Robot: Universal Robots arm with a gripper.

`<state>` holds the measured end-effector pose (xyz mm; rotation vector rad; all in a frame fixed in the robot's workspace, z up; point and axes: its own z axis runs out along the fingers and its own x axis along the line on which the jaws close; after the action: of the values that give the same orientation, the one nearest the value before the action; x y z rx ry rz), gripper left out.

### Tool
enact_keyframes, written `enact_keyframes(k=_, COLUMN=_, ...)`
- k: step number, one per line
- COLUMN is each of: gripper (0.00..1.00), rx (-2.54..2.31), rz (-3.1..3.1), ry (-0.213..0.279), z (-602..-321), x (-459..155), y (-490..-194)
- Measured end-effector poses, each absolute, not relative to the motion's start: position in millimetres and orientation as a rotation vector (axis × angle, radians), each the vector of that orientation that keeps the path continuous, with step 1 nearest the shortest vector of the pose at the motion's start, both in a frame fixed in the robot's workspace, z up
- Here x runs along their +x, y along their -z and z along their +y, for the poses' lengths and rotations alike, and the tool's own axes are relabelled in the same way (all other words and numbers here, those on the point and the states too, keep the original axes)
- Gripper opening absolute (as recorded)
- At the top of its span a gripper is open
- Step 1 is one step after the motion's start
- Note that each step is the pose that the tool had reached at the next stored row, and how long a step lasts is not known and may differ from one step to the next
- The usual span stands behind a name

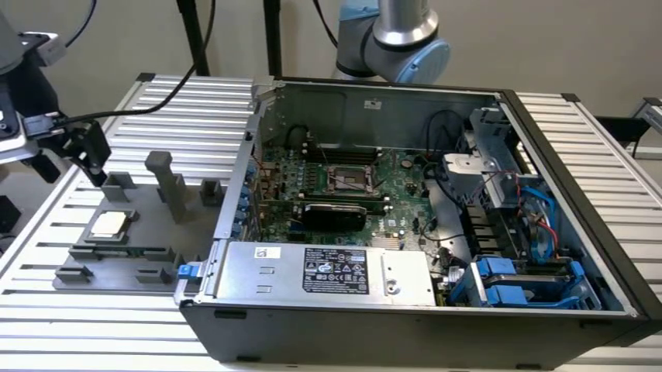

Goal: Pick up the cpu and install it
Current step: 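Pick up the cpu and move it towards the insertion slot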

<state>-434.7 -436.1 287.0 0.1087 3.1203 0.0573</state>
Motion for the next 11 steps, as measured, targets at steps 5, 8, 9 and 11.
enact_keyframes(k=5, gripper=0.71, rx=0.108, rz=3.12, ry=-0.057, z=-442, x=-435, y=-278)
enact_keyframes(k=8, gripper=0.71, rx=0.108, rz=3.12, ry=-0.057, z=-445, x=-433, y=-272)
enact_keyframes(k=9, gripper=0.71, rx=0.108, rz=3.12, ry=-0.057, z=-445, x=-432, y=-271)
enact_keyframes(k=11, gripper=0.71, rx=0.108, rz=3.12, ry=-0.057, z=-445, x=-430, y=-267)
